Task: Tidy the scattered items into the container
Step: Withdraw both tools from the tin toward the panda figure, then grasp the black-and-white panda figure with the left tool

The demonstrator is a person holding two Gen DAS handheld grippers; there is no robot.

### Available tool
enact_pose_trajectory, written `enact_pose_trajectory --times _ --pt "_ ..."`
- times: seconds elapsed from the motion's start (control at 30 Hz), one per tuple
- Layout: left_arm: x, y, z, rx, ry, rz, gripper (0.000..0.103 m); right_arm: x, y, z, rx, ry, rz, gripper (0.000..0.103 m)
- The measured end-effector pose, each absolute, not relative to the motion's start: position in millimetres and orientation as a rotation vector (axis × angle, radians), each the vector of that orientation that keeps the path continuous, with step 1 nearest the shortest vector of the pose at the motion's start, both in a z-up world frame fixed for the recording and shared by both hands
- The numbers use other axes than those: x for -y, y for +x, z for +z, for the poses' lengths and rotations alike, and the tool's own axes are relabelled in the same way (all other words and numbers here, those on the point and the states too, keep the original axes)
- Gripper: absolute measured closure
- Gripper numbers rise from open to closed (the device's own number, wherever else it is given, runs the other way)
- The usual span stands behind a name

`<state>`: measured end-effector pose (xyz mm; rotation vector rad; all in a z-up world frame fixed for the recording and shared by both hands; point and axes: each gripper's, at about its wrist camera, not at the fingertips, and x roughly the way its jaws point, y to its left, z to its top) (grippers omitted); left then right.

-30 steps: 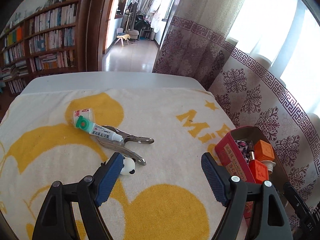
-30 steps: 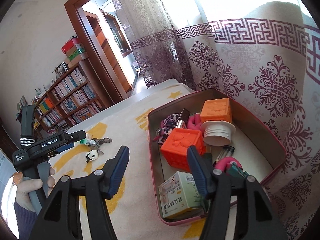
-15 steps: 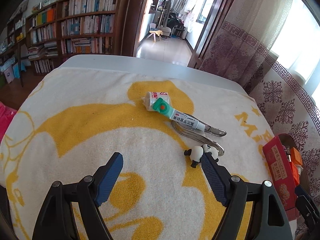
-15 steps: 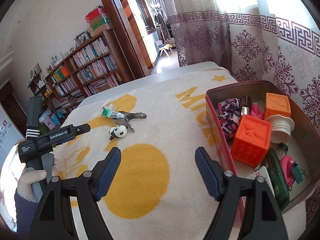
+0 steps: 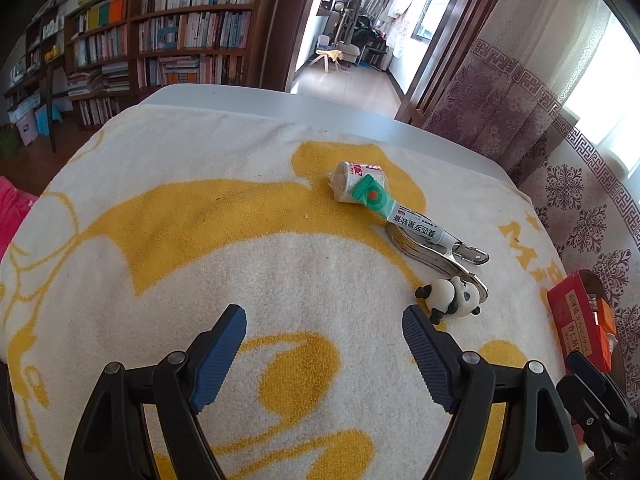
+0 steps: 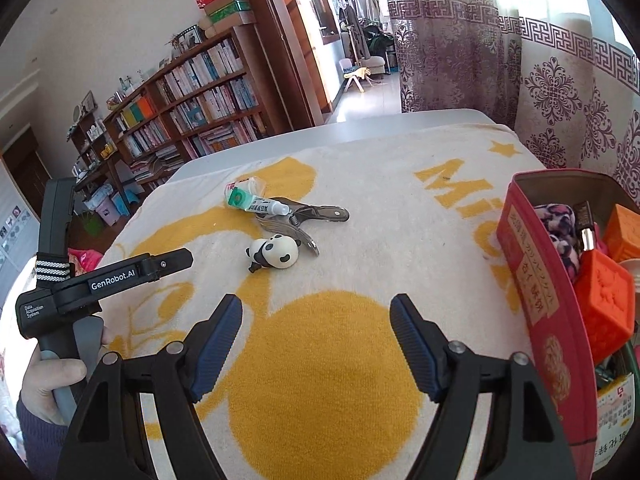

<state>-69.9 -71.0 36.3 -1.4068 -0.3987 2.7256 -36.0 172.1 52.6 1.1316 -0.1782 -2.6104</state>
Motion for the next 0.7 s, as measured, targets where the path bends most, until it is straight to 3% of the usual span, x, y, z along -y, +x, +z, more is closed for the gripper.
enact_pose_trajectory --times 0.7 --pt "-21 -86 34 0.131 -1.419 2.579 0.021 -183 -32 43 0.116 1.137 -2.704 0.023"
